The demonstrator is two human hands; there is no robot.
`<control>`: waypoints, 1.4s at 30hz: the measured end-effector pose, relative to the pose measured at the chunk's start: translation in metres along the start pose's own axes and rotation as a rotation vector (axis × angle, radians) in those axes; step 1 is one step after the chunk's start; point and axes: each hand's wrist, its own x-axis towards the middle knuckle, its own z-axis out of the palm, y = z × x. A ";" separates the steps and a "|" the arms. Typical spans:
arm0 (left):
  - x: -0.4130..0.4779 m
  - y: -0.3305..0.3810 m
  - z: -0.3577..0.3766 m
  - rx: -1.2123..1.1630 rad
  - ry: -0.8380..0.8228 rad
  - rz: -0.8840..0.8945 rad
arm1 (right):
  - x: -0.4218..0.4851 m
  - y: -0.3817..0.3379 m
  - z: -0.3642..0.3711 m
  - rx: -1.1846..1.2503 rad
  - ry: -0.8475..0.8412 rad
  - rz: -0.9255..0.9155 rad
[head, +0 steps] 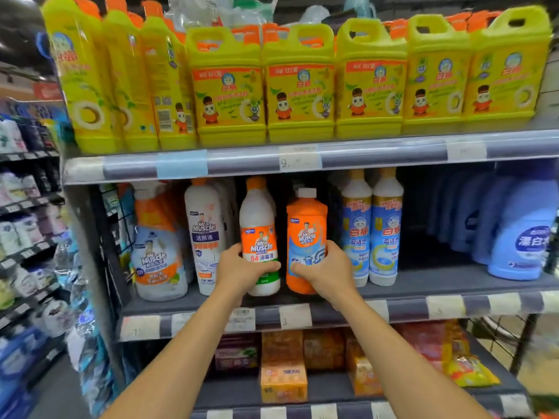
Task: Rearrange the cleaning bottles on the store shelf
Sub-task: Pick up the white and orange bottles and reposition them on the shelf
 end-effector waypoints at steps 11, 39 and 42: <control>0.024 -0.023 0.005 0.070 -0.035 0.060 | 0.023 0.020 0.017 -0.064 0.029 0.030; 0.034 -0.039 0.018 0.275 0.032 0.122 | 0.019 0.032 0.025 -0.262 0.108 0.022; 0.036 -0.039 0.020 0.284 0.039 0.116 | 0.019 0.032 0.026 -0.258 0.110 0.031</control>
